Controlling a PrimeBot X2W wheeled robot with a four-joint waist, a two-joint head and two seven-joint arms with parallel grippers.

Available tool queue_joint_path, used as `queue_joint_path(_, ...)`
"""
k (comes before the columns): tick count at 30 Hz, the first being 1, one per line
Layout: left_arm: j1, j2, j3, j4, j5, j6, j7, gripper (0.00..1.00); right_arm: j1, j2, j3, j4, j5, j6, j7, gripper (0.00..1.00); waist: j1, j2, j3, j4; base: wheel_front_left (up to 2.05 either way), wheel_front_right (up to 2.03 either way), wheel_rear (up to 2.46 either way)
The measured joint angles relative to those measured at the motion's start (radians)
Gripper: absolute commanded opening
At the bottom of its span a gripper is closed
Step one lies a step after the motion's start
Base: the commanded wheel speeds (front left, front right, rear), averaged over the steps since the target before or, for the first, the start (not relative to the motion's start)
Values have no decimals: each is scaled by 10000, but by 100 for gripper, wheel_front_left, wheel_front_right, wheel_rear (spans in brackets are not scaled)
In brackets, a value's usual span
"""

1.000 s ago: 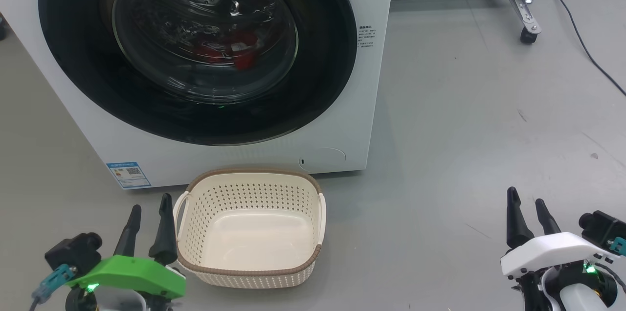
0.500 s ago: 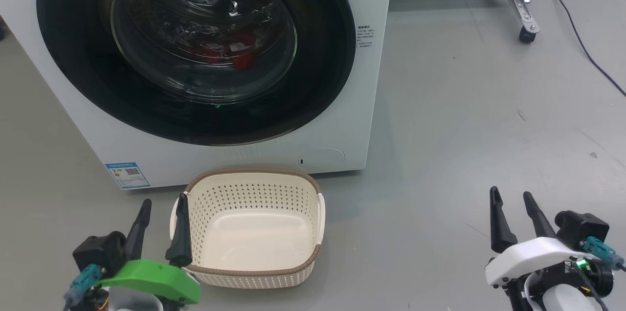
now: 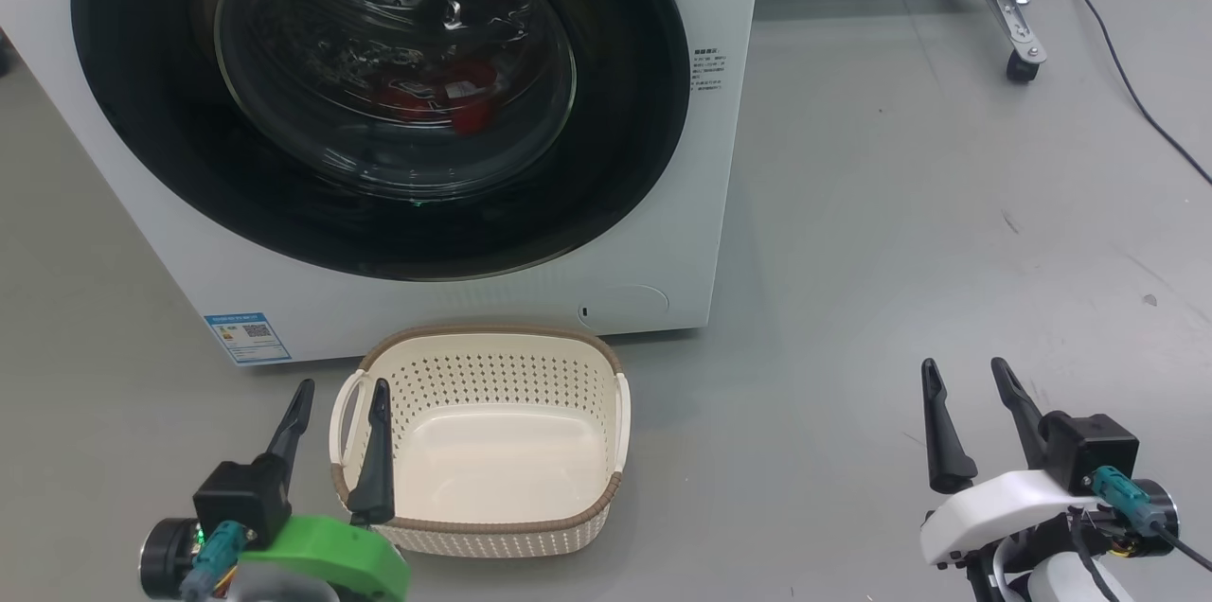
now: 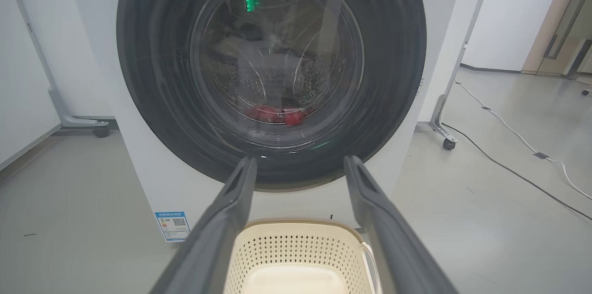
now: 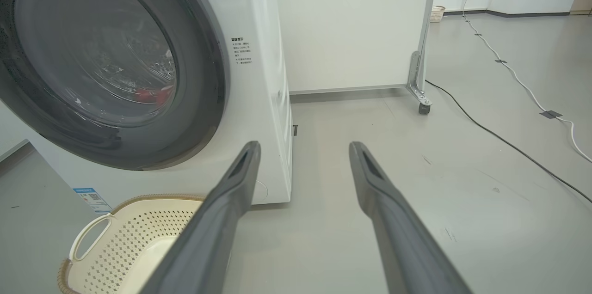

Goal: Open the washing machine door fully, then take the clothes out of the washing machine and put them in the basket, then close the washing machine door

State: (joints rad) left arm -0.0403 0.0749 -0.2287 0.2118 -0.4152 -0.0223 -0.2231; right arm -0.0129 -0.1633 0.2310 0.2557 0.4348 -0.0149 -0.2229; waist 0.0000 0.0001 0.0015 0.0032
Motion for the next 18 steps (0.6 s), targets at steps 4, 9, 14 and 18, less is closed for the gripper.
queue_joint_path(4,2,-25,-56,52,439,81,-109,100,0,17,29,-8,-399,-73,-121,100,0,0,6,5,0,0,0)
queue_joint_path(9,11,-65,-132,245,922,157,-267,100,0,35,84,-10,-940,-144,-236,100,0,0,15,10,0,0,0)
queue_joint_path(14,16,-105,-94,424,913,184,-288,100,1,90,52,-4,-941,-138,-238,100,0,0,15,10,0,0,0)
queue_joint_path(18,16,-144,-33,531,909,276,-290,100,2,132,2,10,-941,-130,-238,100,0,0,15,9,0,0,0)
